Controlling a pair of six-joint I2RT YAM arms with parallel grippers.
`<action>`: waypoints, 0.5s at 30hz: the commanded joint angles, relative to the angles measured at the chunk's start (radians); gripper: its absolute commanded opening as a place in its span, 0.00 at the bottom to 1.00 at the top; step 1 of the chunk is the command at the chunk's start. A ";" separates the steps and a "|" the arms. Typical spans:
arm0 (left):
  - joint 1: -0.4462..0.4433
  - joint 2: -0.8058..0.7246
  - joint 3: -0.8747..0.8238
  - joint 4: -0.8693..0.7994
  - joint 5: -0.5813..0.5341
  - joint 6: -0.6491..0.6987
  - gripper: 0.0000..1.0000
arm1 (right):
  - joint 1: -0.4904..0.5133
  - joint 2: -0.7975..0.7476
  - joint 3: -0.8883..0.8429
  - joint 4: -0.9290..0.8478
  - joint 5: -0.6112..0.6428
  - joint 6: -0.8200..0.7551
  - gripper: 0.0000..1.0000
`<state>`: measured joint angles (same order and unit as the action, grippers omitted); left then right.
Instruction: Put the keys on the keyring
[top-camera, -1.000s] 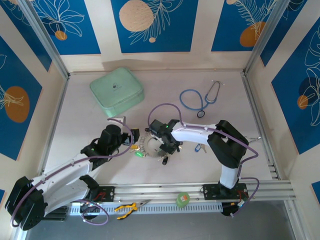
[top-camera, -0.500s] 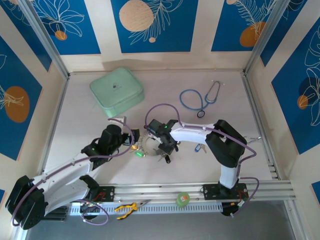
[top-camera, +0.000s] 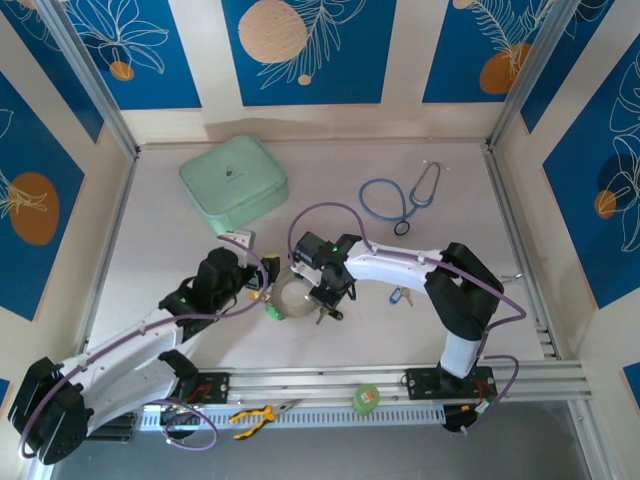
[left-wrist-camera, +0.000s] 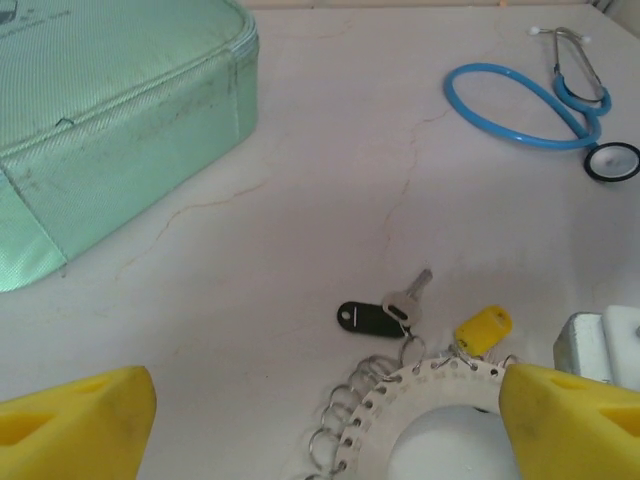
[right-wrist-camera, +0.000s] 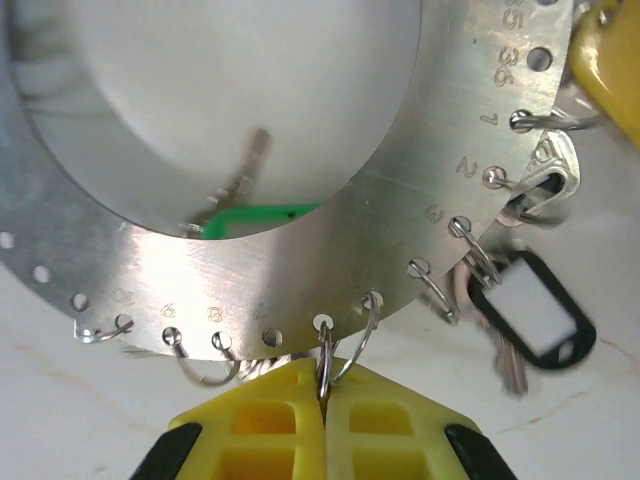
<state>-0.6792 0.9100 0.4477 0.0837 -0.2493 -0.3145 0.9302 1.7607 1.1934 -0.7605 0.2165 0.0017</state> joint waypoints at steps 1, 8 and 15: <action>-0.002 -0.017 -0.042 0.056 0.037 0.043 0.86 | -0.016 -0.046 0.028 -0.035 -0.168 0.021 0.00; -0.002 -0.017 -0.081 0.094 0.060 0.038 0.81 | -0.048 -0.032 0.016 -0.014 -0.296 0.035 0.00; -0.003 -0.007 -0.089 0.100 0.073 0.033 0.79 | -0.041 0.033 -0.026 0.035 -0.282 0.055 0.00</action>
<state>-0.6792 0.9043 0.3725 0.1493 -0.1986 -0.2859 0.8833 1.7657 1.1912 -0.7372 -0.0296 0.0357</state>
